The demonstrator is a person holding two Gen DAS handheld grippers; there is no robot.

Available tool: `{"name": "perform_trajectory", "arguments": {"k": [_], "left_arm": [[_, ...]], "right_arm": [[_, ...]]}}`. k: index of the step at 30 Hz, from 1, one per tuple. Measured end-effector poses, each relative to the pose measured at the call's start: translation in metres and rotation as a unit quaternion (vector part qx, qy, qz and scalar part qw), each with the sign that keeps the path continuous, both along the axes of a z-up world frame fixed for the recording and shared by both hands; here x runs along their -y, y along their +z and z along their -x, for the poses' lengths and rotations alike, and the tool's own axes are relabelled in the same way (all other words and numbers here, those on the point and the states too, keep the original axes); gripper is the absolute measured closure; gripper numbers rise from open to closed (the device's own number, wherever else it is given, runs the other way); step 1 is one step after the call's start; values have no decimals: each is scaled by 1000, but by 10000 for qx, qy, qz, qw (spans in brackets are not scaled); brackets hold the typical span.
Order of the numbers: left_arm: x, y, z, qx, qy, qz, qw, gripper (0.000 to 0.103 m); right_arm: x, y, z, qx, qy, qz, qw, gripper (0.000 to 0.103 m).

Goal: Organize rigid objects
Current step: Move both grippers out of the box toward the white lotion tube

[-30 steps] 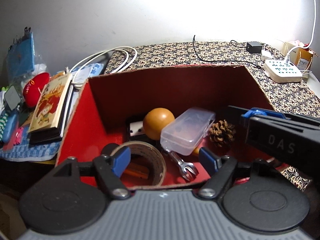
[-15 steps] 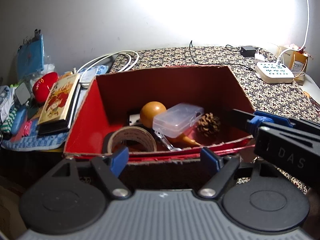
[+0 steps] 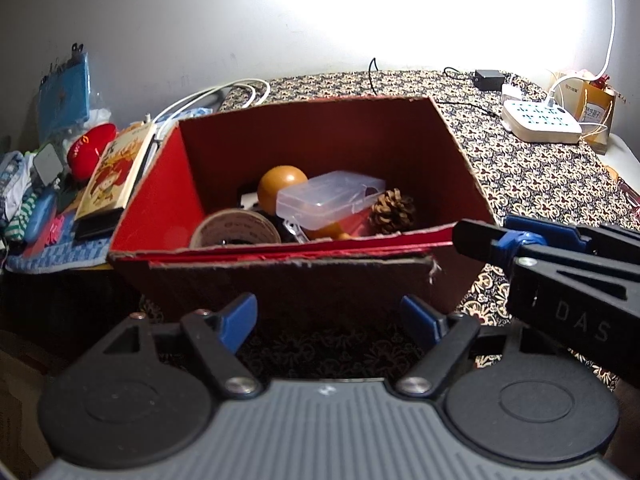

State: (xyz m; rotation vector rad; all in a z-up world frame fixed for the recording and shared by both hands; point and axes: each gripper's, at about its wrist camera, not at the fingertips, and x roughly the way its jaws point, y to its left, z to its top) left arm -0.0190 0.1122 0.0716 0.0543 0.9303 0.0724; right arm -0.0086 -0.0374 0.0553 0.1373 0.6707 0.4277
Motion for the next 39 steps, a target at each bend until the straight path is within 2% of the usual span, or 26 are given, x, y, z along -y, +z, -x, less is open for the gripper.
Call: {"name": "perform_trajectory", "arguments": {"k": [14, 30, 39], "left_arm": [[35, -33, -3, -560, -9, -11, 9984, 20], [94, -53, -11, -879, -502, -72, 9948, 20], [124, -68, -19, -1212, -812, 34, 9893, 20]], "right_arm": [[37, -24, 1, -564, 56, -11, 9984, 81], [92, -41, 6, -848, -247, 23, 9961, 81], [135, -52, 10, -1026, -674, -109, 9924, 81]]}}
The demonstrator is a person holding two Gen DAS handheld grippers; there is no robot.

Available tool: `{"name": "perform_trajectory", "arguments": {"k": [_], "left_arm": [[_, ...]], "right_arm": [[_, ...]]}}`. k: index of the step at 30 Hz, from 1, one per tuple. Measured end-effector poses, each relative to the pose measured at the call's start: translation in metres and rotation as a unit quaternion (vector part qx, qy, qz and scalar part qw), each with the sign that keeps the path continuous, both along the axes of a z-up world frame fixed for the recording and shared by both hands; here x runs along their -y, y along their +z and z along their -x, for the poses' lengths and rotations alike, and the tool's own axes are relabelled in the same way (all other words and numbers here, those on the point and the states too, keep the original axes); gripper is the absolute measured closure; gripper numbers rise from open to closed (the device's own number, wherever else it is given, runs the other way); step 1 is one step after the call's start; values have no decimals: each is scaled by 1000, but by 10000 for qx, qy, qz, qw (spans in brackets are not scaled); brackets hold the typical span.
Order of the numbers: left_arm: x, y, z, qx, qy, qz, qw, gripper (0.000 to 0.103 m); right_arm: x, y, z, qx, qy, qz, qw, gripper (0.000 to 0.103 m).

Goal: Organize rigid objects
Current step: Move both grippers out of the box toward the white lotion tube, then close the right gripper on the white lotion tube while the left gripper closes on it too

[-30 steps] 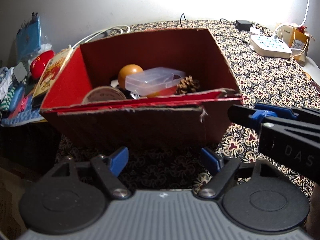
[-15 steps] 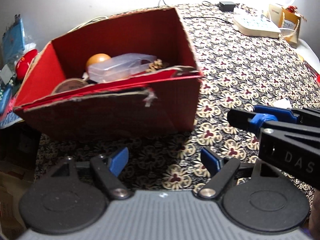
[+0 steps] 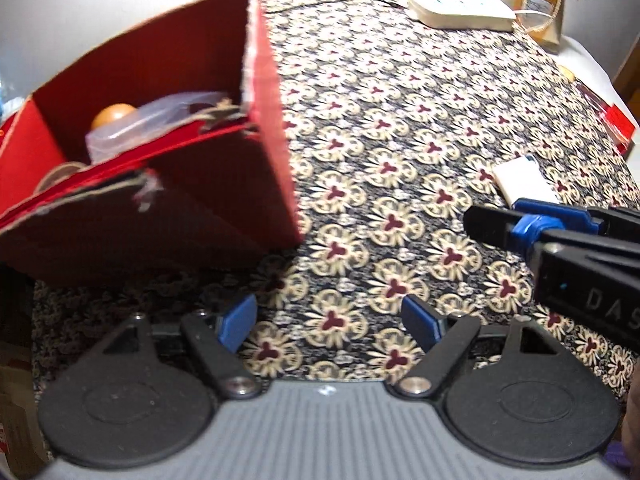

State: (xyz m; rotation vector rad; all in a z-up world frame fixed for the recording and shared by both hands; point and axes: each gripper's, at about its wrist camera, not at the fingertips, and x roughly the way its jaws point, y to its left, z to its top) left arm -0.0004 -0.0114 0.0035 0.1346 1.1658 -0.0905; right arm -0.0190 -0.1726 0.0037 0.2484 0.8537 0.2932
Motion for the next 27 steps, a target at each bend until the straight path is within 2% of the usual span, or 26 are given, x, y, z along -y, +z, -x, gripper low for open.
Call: {"name": "perform_trajectory", "arguments": {"k": [6, 14, 23, 27], "left_arm": [[20, -6, -3, -63, -265, 115, 9996, 20], [42, -12, -7, -108, -630, 312, 9975, 20], [60, -15, -7, -91, -1033, 483, 9934, 20], [62, -15, -6, -55, -1119, 537, 9923, 20]], "right_arm": [[28, -2, 0, -32, -390, -109, 9992, 81], [52, -14, -3, -207, -807, 45, 9965, 81], [59, -27, -7, -422, -818, 109, 9957, 80], [60, -29, -10, -514, -796, -44, 9955, 80]]}}
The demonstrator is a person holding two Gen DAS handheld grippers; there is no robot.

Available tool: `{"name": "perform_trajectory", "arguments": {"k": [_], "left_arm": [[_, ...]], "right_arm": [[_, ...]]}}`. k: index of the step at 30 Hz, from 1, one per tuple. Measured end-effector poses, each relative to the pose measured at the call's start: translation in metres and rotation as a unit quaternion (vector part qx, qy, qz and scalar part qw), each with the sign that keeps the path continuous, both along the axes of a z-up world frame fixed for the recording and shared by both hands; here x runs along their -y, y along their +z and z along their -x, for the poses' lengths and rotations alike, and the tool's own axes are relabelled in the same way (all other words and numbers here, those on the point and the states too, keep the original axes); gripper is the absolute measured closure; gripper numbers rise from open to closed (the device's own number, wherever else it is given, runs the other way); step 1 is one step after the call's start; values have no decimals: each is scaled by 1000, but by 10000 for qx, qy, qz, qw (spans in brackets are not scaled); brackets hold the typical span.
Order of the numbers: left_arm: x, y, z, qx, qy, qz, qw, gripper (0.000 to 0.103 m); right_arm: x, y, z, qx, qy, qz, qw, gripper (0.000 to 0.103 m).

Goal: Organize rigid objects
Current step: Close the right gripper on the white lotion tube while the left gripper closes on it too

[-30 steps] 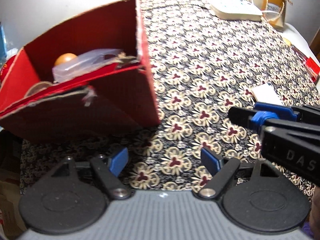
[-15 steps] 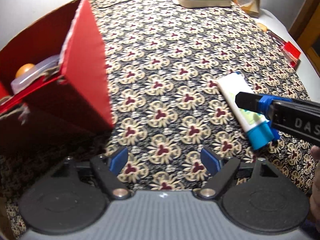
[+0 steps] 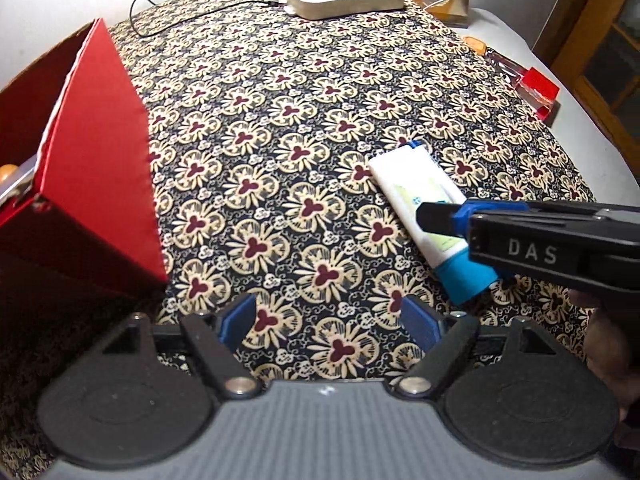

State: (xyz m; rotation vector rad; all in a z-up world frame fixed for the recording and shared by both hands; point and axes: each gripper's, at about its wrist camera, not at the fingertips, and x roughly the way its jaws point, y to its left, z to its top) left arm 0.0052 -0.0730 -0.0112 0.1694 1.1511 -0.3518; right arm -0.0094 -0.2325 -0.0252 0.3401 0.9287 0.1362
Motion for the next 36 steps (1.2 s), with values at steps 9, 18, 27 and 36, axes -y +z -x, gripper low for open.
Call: {"name": "perform_trajectory", "arguments": {"k": [9, 18, 27, 36], "left_arm": [[0, 0, 1, 74, -113, 189, 9997, 20], [16, -3, -6, 279, -431, 256, 9984, 20], [40, -17, -16, 112, -832, 378, 9958, 24], [40, -25, -29, 1, -848, 396, 9956, 33]], "right_arm": [[-1, -16, -9, -285, 103, -529, 9981, 81], [9, -21, -18, -345, 1, -981, 9946, 80], [22, -24, -31, -527, 209, -1317, 9897, 81], [28, -23, -35, -503, 316, -1538, 9863, 82]]}}
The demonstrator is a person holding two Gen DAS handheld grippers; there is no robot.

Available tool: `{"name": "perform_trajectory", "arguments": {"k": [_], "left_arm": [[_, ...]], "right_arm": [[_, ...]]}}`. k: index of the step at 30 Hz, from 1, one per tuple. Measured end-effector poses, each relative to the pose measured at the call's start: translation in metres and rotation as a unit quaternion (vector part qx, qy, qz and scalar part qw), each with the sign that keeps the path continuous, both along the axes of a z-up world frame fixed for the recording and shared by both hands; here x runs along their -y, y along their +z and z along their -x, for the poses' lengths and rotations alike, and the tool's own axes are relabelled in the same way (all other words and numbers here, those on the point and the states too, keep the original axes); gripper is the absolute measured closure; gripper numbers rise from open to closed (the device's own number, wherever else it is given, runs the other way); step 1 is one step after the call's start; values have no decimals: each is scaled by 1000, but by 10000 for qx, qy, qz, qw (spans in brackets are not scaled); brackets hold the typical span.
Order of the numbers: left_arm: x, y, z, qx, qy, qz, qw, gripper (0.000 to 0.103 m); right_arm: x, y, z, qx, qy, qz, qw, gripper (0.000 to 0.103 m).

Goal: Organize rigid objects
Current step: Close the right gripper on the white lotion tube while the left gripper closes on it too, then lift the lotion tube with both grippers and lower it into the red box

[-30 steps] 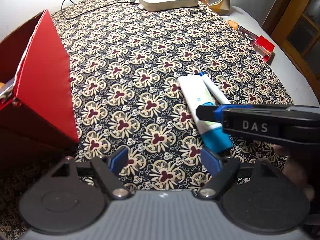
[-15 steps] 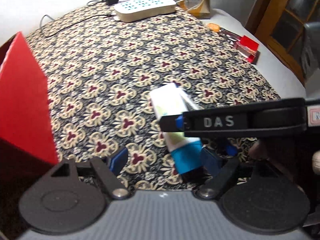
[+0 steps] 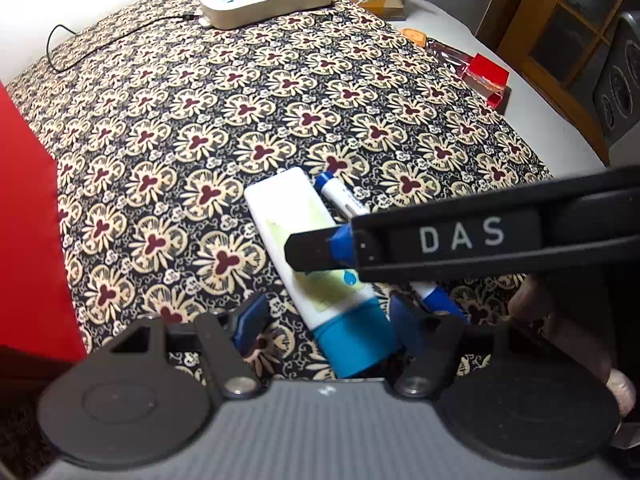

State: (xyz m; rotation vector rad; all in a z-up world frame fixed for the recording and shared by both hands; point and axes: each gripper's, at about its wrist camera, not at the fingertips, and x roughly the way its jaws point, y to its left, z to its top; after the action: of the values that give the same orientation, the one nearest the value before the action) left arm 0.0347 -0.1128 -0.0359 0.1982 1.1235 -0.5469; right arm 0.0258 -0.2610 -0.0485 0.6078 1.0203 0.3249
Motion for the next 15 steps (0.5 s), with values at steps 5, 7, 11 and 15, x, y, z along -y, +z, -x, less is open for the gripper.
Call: {"name": "perform_trajectory", "arguments": {"k": [5, 7, 11, 15], "left_arm": [[-5, -3, -9, 23, 59, 56, 10000, 30], [-5, -3, -10, 98, 62, 63, 9999, 35], [0, -2, -8, 299, 22, -90, 9995, 54], [-4, -2, -7, 351, 73, -88, 9993, 58]], "right_arm": [[-5, 1, -8, -18, 41, -76, 10000, 82], [-11, 1, -11, -4, 95, -77, 9999, 82], [-29, 2, -10, 107, 334, 47, 9994, 82], [-39, 3, -9, 226, 404, 243, 9986, 85]]}}
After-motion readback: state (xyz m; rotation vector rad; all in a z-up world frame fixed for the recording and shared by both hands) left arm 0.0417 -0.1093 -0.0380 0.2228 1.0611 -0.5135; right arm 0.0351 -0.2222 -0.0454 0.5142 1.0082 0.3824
